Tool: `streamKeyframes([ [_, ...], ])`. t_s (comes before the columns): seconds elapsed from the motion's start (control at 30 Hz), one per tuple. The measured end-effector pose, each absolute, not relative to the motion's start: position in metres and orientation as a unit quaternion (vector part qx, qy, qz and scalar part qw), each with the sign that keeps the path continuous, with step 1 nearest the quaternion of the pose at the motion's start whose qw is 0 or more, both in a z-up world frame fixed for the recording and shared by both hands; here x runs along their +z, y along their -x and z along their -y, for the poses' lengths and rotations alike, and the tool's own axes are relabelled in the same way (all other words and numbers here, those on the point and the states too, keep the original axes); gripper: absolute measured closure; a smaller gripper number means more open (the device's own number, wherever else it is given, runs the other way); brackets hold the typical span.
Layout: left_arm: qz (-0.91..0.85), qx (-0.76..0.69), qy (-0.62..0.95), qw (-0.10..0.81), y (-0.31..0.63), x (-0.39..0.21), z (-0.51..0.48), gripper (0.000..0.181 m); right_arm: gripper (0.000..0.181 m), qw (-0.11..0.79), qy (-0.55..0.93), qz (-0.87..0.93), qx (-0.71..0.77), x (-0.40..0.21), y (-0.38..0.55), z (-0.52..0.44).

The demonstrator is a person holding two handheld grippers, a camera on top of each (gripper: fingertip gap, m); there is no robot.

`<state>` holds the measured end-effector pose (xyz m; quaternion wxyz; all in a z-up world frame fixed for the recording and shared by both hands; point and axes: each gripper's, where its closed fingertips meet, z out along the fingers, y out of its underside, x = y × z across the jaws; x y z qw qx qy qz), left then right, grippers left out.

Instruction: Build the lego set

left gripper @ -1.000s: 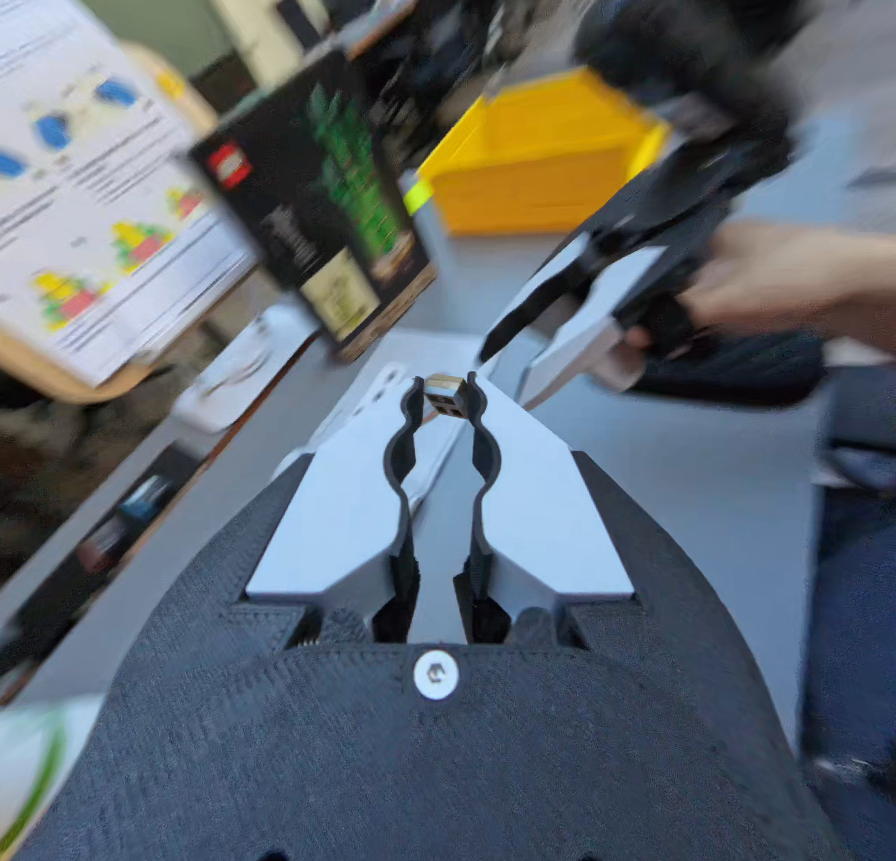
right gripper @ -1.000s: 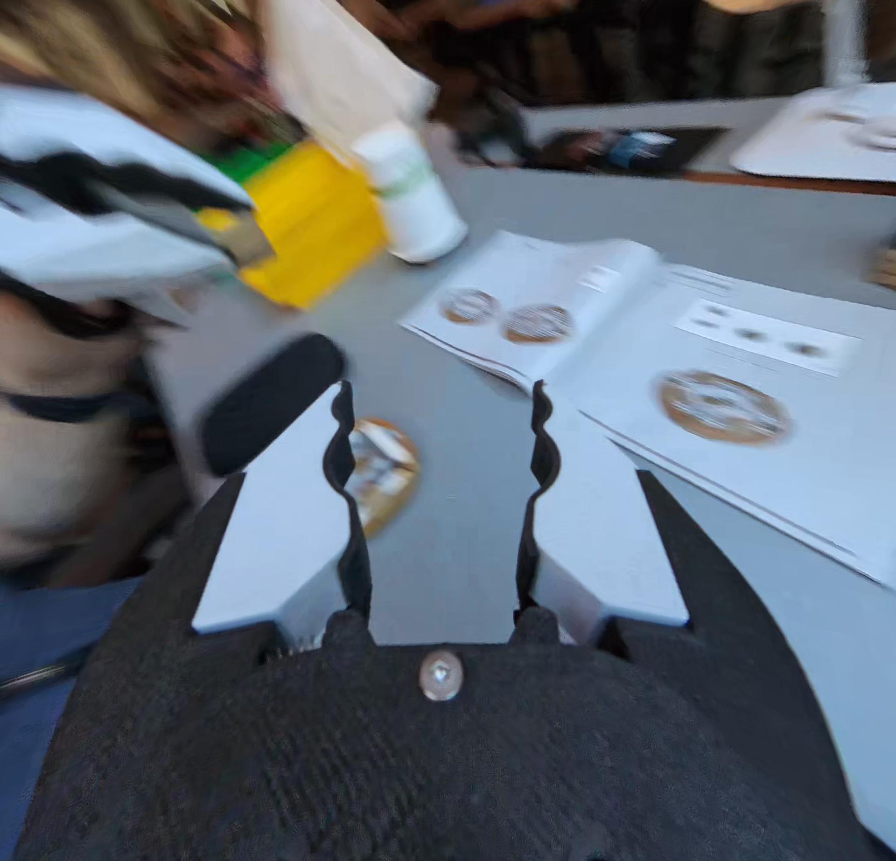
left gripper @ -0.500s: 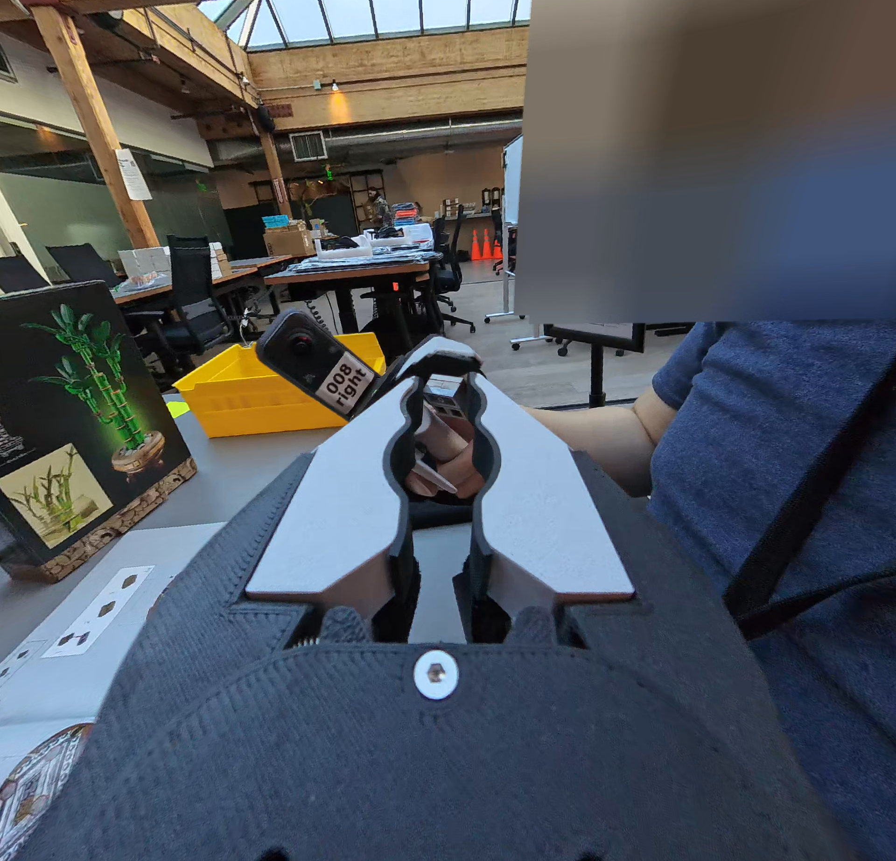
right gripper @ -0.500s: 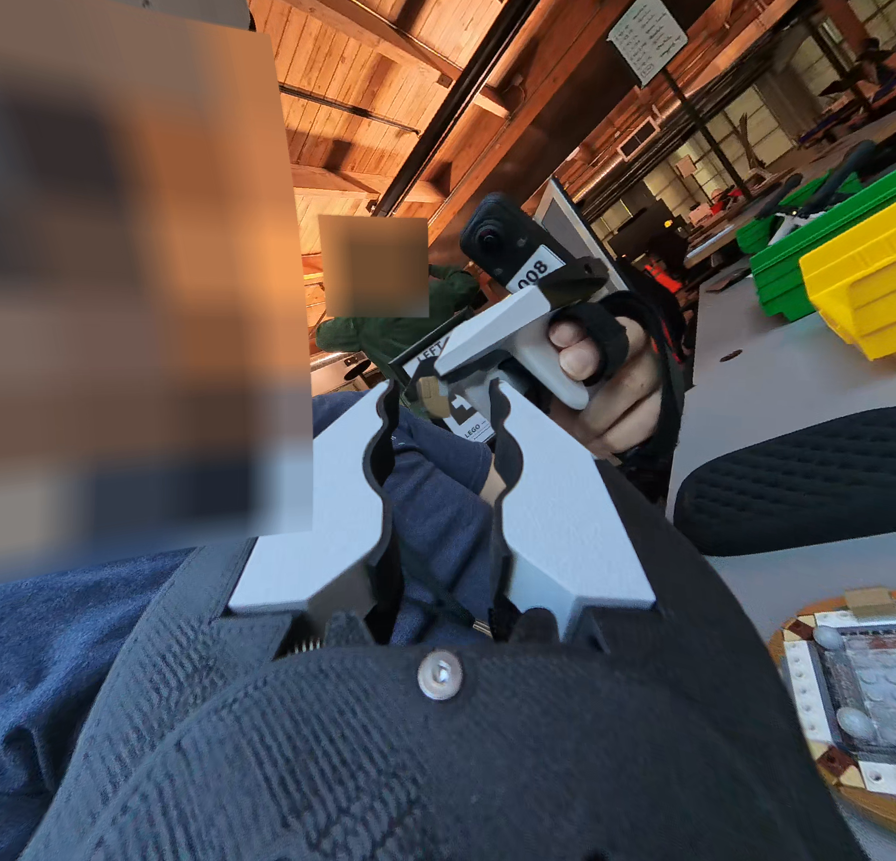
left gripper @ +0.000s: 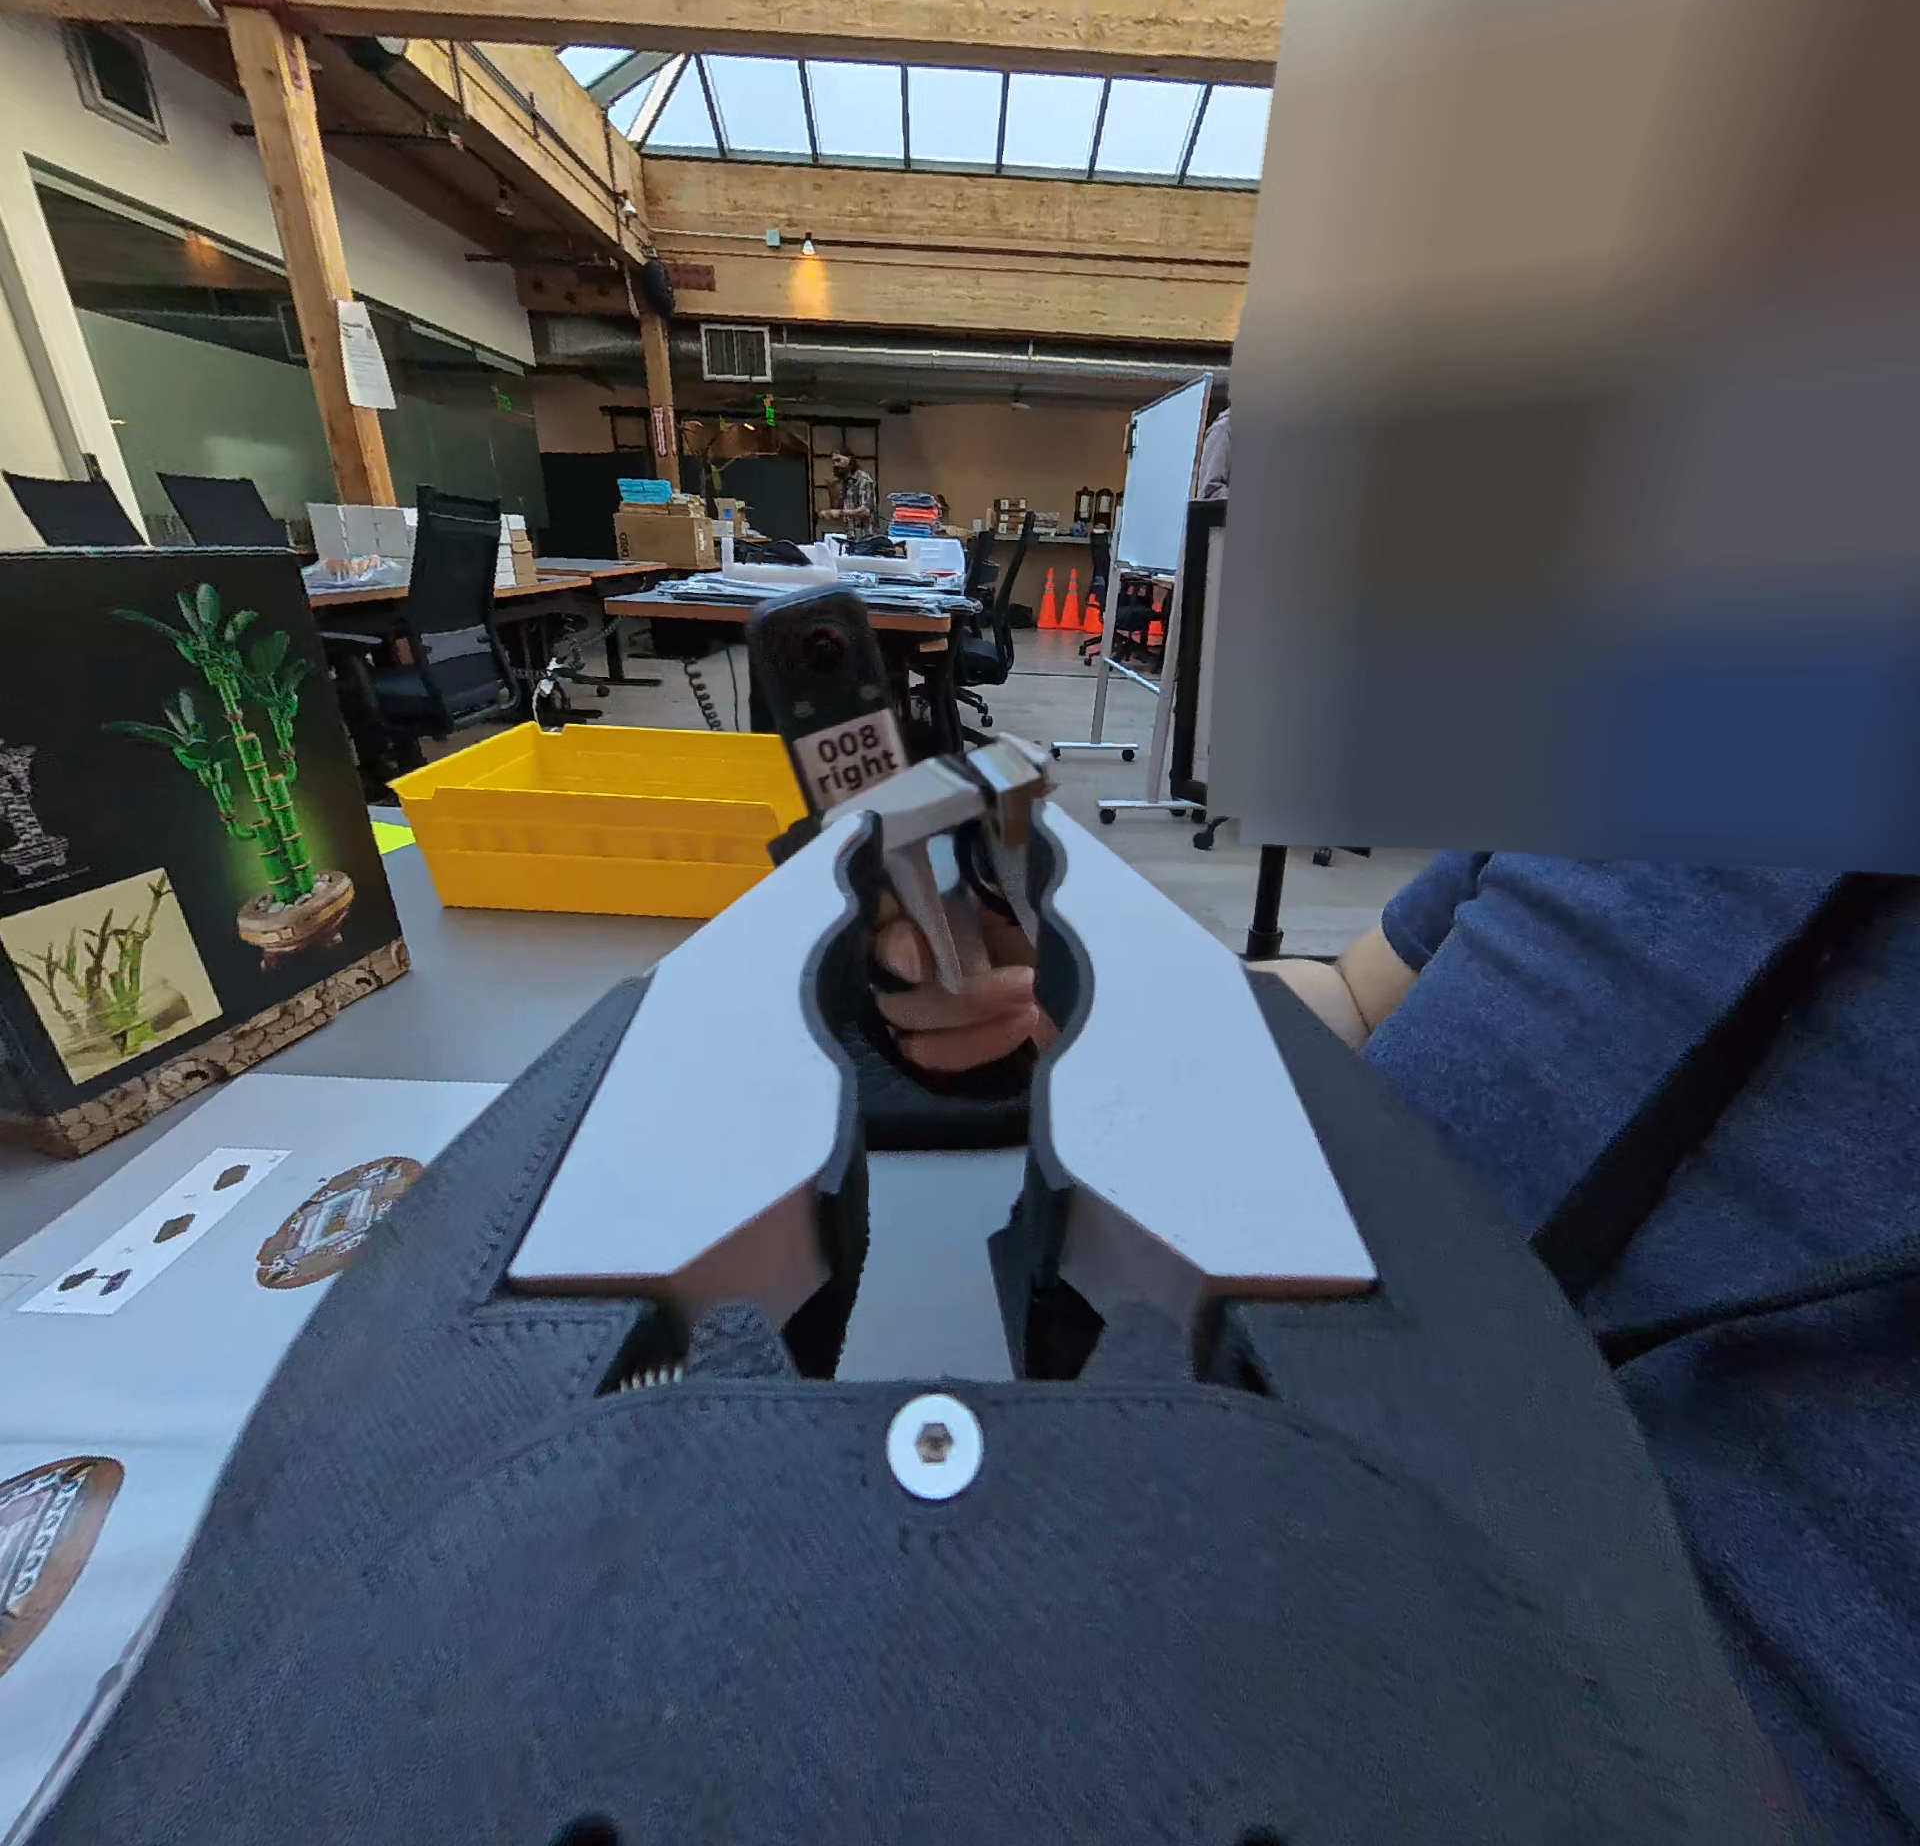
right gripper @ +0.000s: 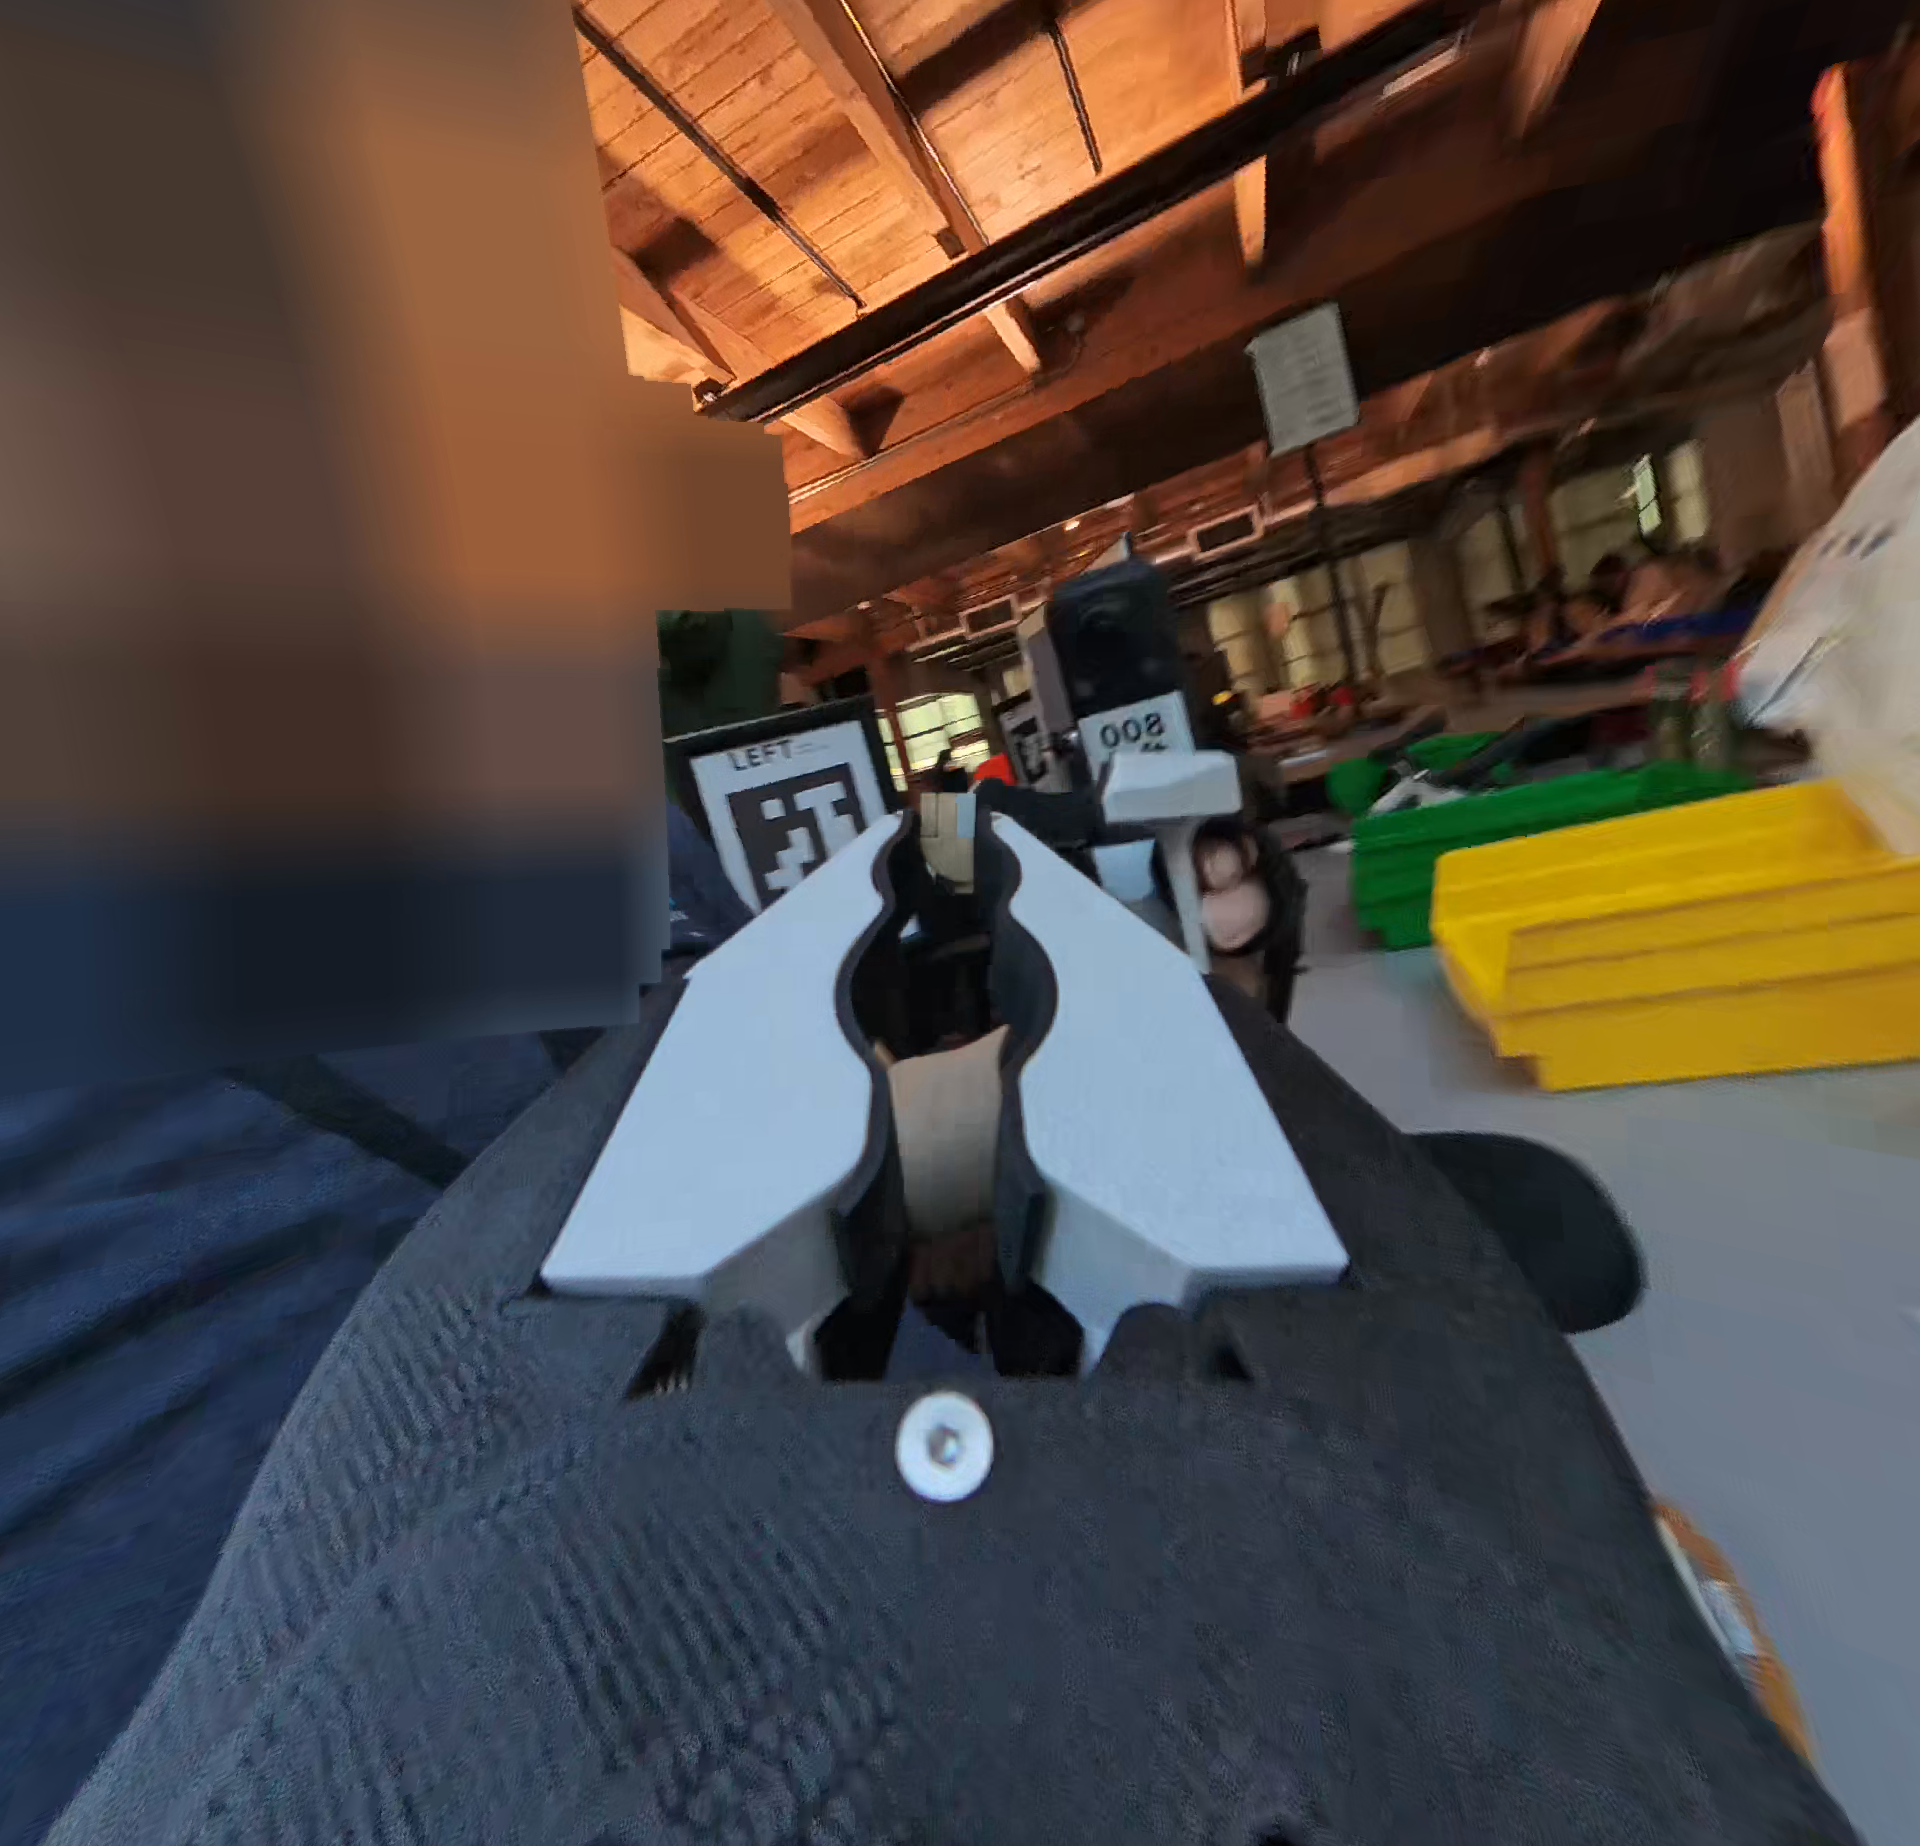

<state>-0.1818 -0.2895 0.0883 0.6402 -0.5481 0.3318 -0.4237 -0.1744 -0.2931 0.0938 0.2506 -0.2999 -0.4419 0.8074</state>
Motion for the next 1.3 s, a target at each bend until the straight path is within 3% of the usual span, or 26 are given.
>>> streamKeyframes([
  [0.03, -0.337, -0.414, 0.546, 0.646, 0.182, 0.087, 0.294, 0.161, 0.173, 0.297, 0.301, 0.453, 0.784, 0.094, 0.174, 0.292],
  [0.3, -0.362, -0.368, 0.555, 0.652, 0.172, 0.082, 0.307, 0.175, 0.173, 0.359, 0.285, 0.501, 0.734, 0.088, 0.177, 0.304],
  [0.63, -0.374, -0.364, 0.547, 0.655, 0.172, 0.08, 0.311, 0.174, 0.173, 0.41, 0.257, 0.519, 0.704, 0.086, 0.178, 0.31],
  [1.3, -0.39, -0.334, 0.579, 0.633, 0.174, 0.067, 0.315, 0.174, 0.173, 0.375, 0.272, 0.54, 0.703, 0.081, 0.175, 0.311],
])
